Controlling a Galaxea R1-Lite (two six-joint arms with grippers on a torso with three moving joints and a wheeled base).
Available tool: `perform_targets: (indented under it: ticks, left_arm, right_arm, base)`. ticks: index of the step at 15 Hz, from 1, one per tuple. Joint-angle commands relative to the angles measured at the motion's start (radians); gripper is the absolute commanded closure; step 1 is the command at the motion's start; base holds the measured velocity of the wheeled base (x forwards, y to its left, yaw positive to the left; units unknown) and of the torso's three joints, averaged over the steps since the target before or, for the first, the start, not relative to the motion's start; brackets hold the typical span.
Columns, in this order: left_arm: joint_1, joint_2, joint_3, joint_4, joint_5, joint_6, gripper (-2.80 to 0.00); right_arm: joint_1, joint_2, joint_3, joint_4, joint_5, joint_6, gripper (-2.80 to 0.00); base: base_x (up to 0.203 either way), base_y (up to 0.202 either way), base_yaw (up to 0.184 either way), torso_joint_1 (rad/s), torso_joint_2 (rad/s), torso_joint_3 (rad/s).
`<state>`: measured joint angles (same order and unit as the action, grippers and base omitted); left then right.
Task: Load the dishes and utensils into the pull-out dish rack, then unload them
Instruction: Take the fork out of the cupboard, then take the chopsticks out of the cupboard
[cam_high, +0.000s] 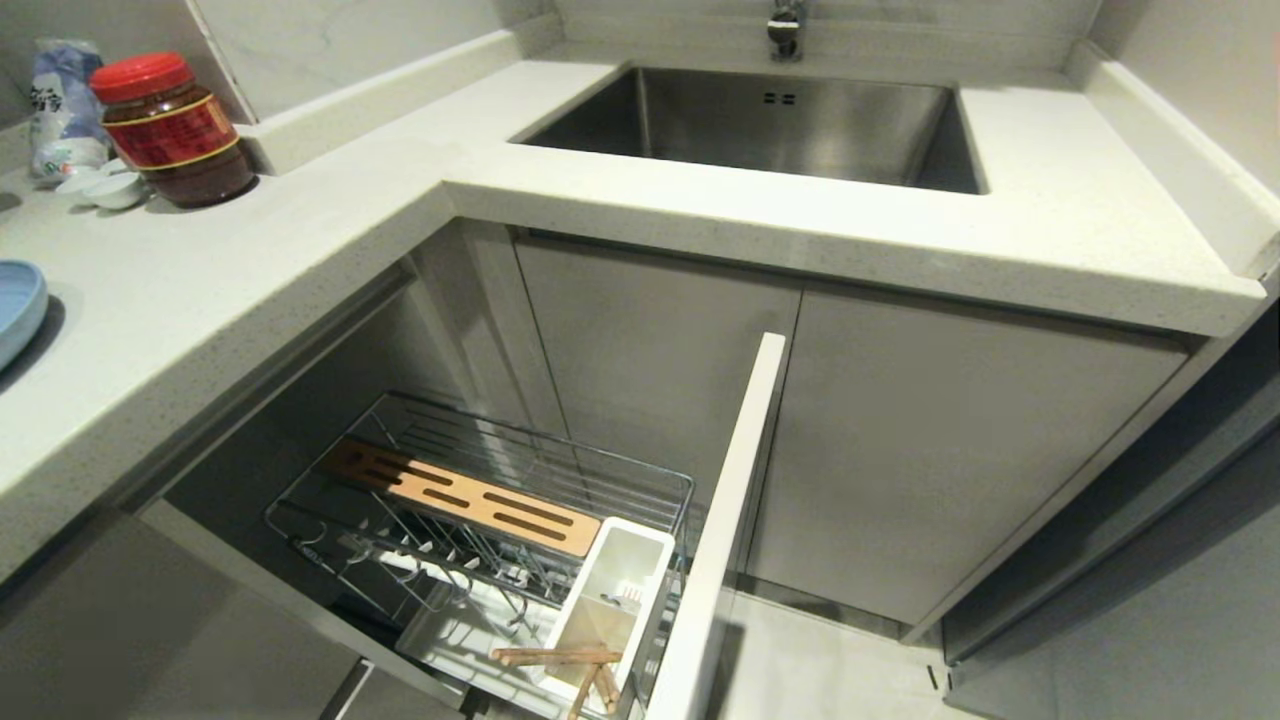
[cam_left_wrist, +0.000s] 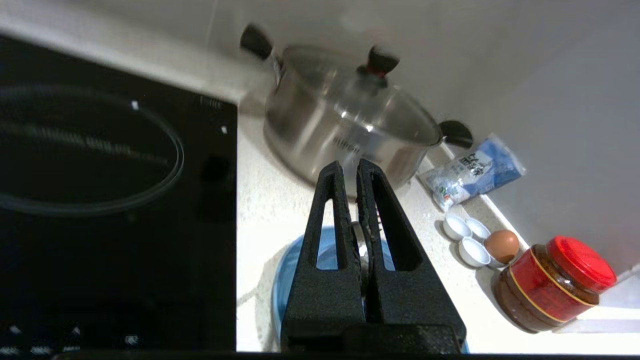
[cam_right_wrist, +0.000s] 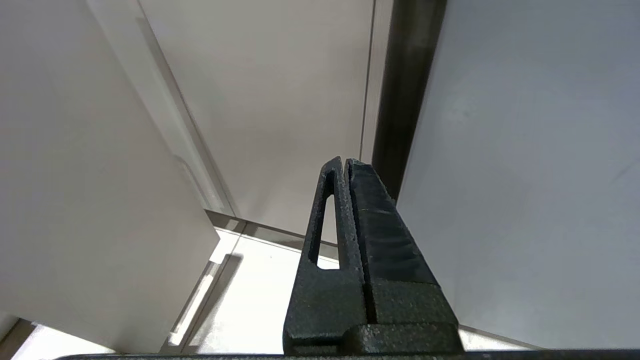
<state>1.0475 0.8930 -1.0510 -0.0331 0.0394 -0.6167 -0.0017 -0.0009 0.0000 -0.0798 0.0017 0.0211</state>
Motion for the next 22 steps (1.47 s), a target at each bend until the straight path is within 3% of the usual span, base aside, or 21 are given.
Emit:
perform_targets:
  ticks: [1, 6, 9, 22]
  left_arm:
    - [0.008, 0.016, 0.073, -0.02, 0.002, -0.015, 0.0]
    - [0.042, -0.041, 0.303, -0.301, 0.06, -0.029, 0.0]
    - [0.048, -0.06, 0.36, -0.416, 0.082, -0.033, 0.0]
    - [0.074, -0.036, 0.429, -0.456, 0.108, -0.043, 0.0]
  right_arm:
    - [0.0, -0.001, 0.026, -0.001, 0.0, 0.0, 0.0]
    - [0.0, -0.001, 0.026, -0.001, 0.0, 0.0, 0.0]
    - [0.0, -0.001, 0.026, -0.002, 0.0, 0.0, 0.0]
    - [0.0, -0.001, 0.026, 0.0, 0.0, 0.0, 0.0]
  base:
    - [0.0, 0.0, 0.0, 0.0, 0.0, 0.0]
    - [0.0, 0.0, 0.0, 0.0, 0.0, 0.0]
    - [0.0, 0.0, 0.0, 0.0, 0.0, 0.0]
    - [0.0, 0.0, 0.0, 0.0, 0.0, 0.0]
